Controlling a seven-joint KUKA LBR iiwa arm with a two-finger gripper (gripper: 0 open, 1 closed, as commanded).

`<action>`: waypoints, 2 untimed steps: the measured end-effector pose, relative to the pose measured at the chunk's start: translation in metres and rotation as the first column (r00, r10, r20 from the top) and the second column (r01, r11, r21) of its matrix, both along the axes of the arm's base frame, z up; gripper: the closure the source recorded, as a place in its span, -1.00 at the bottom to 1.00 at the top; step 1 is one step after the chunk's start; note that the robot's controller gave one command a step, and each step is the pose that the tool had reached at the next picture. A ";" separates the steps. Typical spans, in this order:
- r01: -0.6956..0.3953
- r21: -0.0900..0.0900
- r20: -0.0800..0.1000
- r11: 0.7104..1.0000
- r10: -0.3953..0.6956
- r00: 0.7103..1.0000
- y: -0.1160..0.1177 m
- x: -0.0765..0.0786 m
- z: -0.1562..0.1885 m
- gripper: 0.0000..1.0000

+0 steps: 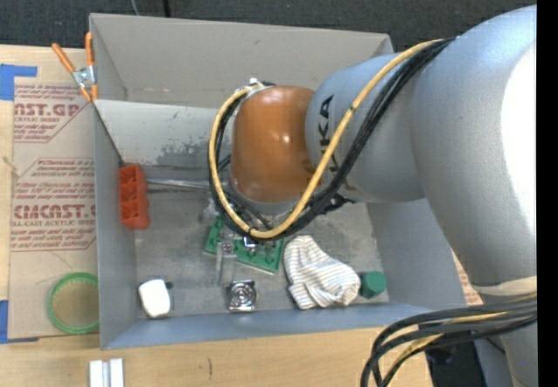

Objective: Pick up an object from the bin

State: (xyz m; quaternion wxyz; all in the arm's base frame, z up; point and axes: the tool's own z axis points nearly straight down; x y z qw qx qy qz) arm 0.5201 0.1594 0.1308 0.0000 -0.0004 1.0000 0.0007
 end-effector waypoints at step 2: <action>0.117 -0.001 -0.006 0.993 -0.117 0.993 -0.061 0.023 -0.048 -1.00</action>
Offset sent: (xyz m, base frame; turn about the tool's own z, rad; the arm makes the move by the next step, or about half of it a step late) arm 0.0298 -0.0594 -0.0138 0.1654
